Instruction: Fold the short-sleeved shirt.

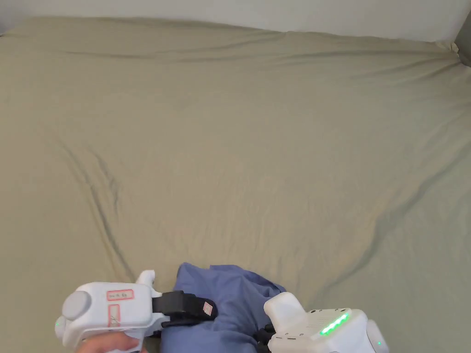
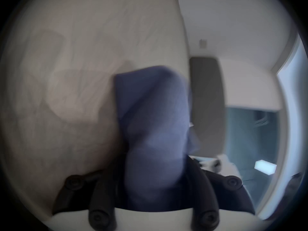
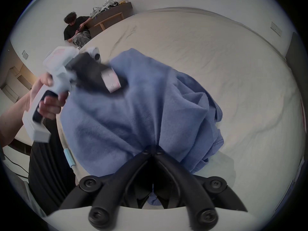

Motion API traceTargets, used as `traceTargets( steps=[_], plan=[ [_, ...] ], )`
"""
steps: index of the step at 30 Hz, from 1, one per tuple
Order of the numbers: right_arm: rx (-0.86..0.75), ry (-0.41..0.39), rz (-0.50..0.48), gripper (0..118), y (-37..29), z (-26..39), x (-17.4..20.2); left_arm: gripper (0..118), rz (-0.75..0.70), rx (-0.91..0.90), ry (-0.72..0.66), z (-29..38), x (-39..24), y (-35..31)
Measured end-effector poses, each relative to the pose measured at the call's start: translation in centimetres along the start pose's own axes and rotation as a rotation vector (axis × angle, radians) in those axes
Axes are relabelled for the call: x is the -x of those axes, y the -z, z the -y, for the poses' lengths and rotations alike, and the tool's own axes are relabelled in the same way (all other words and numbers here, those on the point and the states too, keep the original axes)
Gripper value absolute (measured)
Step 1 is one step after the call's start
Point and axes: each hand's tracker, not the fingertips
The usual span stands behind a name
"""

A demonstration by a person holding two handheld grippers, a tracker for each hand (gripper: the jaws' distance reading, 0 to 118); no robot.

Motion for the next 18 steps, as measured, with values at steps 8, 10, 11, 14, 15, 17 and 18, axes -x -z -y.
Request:
traceTargets(
  steps=[8, 10, 11, 14, 15, 17, 18],
  plan=[
    [-0.183, 0.011, 0.134, 2, -5.5, -2.1, -0.6, 29, -0.211, -0.118, 0.246, 3.9, -6.5, -1.0],
    [-0.272, -0.019, 0.216, 2, -8.1, -3.3, -0.5, 29, -0.302, -0.144, 0.34, 5.3, -8.4, -0.8],
    [-0.316, -0.031, 0.254, 2, -9.5, -3.9, -0.4, 29, -0.317, -0.161, 0.379, 5.9, -9.4, -1.0],
    [-0.436, -0.063, 0.386, 2, -13.2, -5.4, 0.4, 29, -0.41, -0.183, 0.452, 7.5, -11.5, -1.1],
    [-0.472, -0.072, 0.416, 2, -14.2, -5.6, 0.8, 29, -0.447, -0.193, 0.482, 7.9, -11.7, -1.3],
    [-0.538, -0.079, 0.469, 2, -15.9, -6.1, 1.7, 29, -0.532, -0.217, 0.552, 8.9, -12.2, -1.4],
    [-0.559, -0.08, 0.475, 2, -16.6, -6.2, 2.2, 29, -0.572, -0.224, 0.586, 9.4, -12.2, -1.5]
  ],
)
